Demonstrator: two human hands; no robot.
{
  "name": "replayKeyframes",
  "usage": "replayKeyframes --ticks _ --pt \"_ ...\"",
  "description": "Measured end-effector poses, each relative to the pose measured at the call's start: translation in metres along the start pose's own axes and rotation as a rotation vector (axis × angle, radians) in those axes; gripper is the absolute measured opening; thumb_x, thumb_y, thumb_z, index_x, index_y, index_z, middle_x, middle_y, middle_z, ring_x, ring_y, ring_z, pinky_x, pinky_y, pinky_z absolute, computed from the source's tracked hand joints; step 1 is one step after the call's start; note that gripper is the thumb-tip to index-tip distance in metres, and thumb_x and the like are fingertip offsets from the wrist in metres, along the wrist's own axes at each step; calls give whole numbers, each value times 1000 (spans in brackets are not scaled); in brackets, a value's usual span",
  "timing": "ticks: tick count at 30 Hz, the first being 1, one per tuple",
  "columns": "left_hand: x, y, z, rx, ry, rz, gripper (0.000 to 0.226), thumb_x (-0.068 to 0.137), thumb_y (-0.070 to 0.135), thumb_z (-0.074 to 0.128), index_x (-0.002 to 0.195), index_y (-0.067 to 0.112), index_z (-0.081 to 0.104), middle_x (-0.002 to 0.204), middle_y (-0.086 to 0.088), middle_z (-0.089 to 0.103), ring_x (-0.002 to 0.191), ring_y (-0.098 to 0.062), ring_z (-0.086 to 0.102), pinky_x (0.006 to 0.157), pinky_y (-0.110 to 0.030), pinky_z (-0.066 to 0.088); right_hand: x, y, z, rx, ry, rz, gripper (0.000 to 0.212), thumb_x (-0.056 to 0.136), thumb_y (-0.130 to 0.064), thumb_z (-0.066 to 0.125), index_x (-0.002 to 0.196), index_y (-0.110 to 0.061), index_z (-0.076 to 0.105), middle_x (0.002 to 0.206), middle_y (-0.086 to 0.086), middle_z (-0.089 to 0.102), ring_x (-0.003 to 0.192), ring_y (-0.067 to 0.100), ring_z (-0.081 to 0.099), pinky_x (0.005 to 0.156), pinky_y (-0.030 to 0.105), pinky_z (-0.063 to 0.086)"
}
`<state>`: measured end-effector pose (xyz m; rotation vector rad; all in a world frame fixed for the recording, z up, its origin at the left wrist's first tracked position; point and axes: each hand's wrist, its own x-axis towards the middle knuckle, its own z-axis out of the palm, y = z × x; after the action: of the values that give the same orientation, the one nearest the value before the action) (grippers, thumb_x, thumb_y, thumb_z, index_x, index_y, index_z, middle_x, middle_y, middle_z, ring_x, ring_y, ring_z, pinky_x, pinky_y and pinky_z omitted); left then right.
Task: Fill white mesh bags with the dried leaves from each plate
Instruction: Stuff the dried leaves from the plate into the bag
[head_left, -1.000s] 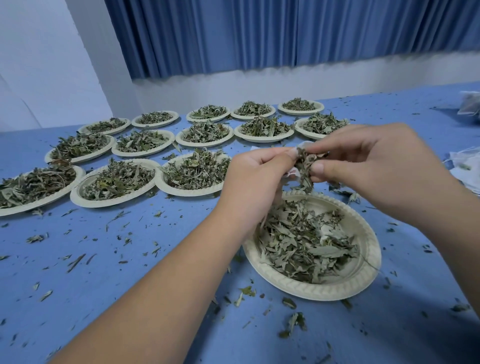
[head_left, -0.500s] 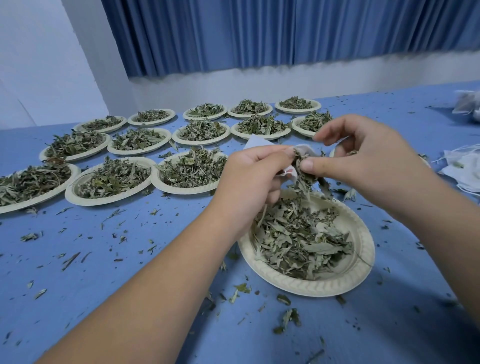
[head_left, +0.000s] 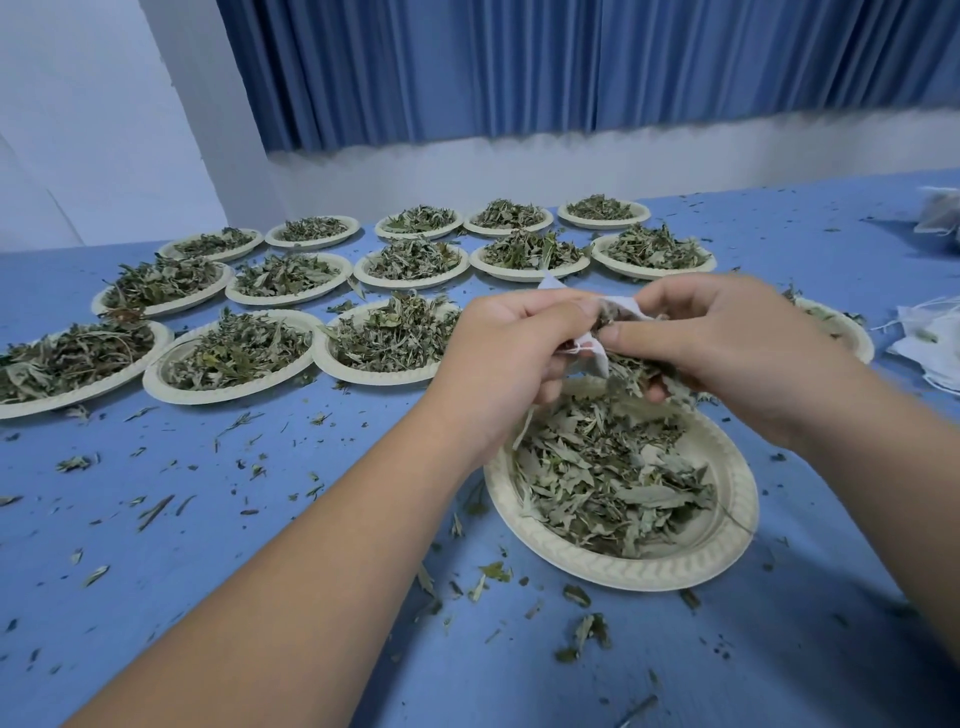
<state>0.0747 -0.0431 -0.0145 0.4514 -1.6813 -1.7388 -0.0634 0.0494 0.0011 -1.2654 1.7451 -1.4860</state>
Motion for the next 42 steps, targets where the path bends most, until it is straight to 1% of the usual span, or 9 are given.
replayKeyframes --ticks 6,11,15,20,23,27,31,34,42 --pt "-2 -2 8 144 49 56 27 94 9 57 80 22 78 45 10 51 33 -2 38 39 -12 29 -4 -1 6 -154 110 -10 11 77 -19 77 80 -12 69 54 -5 65 43 11 61 37 15 40" --pt "3 -5 3 194 232 100 16 91 19 63 86 23 78 50 15 52 40 -3 36 50 -21 29 -12 -15 -2 -31 93 0 27 81 -36 69 98 -17 65 89 6 71 63 22 71 57 23 56" --pt "4 -3 0 172 311 113 16 93 17 61 98 15 76 49 19 52 41 3 44 54 -21 32 -21 -22 -9 -152 69 -35 53 58 -46 79 106 -32 60 110 -6 63 71 17 73 75 37 56" --pt "4 -2 1 156 317 136 17 93 15 61 90 22 77 55 -3 51 42 2 43 51 -22 31 -21 -19 -6 -375 182 -208 25 70 -23 81 86 -32 64 74 -17 70 60 1 66 65 25 49" --pt "4 -2 0 162 301 138 15 92 17 62 91 22 77 51 11 58 42 3 45 52 -19 33 -20 -14 -2 -361 212 -279 19 73 -19 80 79 -31 66 63 -14 69 60 -1 66 63 20 52" --pt "4 -3 3 156 249 129 17 92 18 63 101 14 77 86 9 67 42 6 47 55 -14 33 -18 -12 3 -282 268 -376 21 69 -17 83 78 -27 66 70 -4 70 65 14 69 69 36 57" --pt "3 -3 8 100 220 105 19 94 12 62 106 4 73 45 15 56 35 3 46 41 -6 34 -15 -9 7 -256 267 -398 20 67 -23 84 75 -24 65 68 0 69 66 22 68 65 35 55" --pt "1 0 8 65 217 102 17 94 8 60 104 1 72 45 16 54 35 2 47 40 -6 35 -15 -10 4 -263 196 -378 12 69 -26 81 74 -29 70 69 -10 71 66 11 69 60 17 51" --pt "-4 4 10 -5 158 97 13 95 2 57 96 3 69 45 14 54 32 -2 47 39 -7 37 -9 -6 6 -297 214 -355 17 77 -19 77 74 -34 71 67 -17 63 58 0 53 56 10 39"
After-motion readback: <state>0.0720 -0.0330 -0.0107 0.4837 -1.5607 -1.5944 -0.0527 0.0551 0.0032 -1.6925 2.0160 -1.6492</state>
